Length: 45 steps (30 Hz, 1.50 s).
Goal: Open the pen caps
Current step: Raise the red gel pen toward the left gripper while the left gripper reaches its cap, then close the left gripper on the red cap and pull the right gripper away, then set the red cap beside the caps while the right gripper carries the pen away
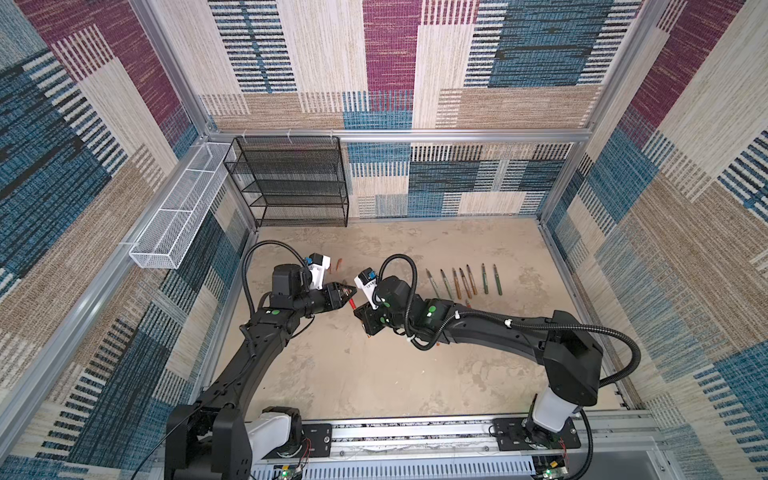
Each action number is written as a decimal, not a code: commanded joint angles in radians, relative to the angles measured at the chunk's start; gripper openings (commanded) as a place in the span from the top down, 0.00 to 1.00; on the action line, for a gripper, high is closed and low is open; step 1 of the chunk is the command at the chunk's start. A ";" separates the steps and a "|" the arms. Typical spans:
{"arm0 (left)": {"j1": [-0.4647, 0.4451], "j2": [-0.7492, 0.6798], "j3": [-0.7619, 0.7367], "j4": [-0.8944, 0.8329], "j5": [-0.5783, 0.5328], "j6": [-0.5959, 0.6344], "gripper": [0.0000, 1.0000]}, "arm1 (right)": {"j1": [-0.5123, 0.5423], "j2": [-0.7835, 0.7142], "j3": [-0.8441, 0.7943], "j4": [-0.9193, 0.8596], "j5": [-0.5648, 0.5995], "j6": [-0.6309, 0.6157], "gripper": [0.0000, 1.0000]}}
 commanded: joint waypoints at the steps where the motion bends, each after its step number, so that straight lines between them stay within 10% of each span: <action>1: -0.003 -0.002 -0.004 0.039 -0.016 -0.020 0.84 | 0.002 -0.006 -0.006 0.040 0.010 0.017 0.90; 4: -0.003 -0.005 0.000 0.040 -0.008 -0.024 1.00 | 0.003 0.005 0.015 0.008 0.016 0.014 0.90; 15: -0.001 -0.013 -0.005 0.048 -0.008 -0.021 1.00 | 0.006 0.035 0.017 0.026 0.009 0.003 0.64; 26: 0.013 -0.008 0.018 0.028 -0.005 -0.010 1.00 | 0.006 0.072 0.025 -0.002 -0.008 -0.008 1.00; 45: 0.140 0.275 0.522 -0.334 -0.499 0.381 1.00 | -0.024 -0.171 -0.367 0.057 0.032 0.078 1.00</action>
